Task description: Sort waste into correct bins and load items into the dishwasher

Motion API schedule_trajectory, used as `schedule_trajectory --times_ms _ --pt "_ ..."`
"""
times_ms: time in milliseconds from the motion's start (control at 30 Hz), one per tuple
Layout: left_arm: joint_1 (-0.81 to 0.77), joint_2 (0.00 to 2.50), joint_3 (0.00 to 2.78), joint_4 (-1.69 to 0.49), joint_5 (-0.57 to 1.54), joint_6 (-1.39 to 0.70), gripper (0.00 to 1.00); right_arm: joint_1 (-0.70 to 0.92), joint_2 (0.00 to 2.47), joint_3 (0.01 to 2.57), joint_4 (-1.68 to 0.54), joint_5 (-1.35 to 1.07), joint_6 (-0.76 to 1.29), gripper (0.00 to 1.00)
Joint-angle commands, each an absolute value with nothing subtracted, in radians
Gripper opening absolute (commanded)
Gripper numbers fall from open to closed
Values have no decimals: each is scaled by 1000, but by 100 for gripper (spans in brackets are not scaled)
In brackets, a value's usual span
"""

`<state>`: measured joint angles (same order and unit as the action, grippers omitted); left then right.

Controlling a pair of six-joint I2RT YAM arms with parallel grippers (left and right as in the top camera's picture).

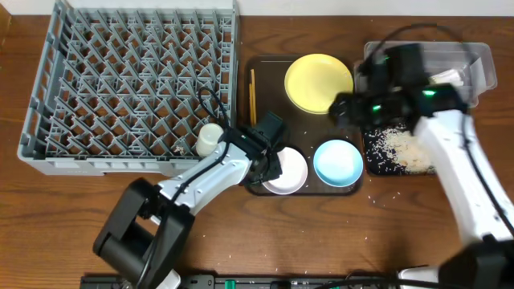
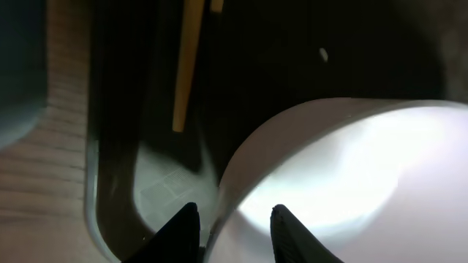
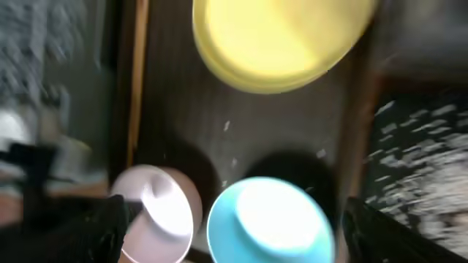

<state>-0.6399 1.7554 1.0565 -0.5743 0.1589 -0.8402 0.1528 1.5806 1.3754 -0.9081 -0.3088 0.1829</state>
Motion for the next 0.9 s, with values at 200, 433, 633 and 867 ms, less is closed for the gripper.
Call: schedule_trajectory --times_ms 200,433,633,867 --pt "-643 1787 1046 -572 184 -852 29 -167 1397 1445 -893 -326 265 91" --pt "-643 1790 1046 -566 184 -851 29 -335 1395 1444 -867 -326 345 91" --pt "-643 1790 1046 -562 183 -851 10 -352 1395 1444 -869 -325 355 94" --pt "-643 1783 1047 -526 224 -783 7 -352 1395 1444 -883 -326 355 99"
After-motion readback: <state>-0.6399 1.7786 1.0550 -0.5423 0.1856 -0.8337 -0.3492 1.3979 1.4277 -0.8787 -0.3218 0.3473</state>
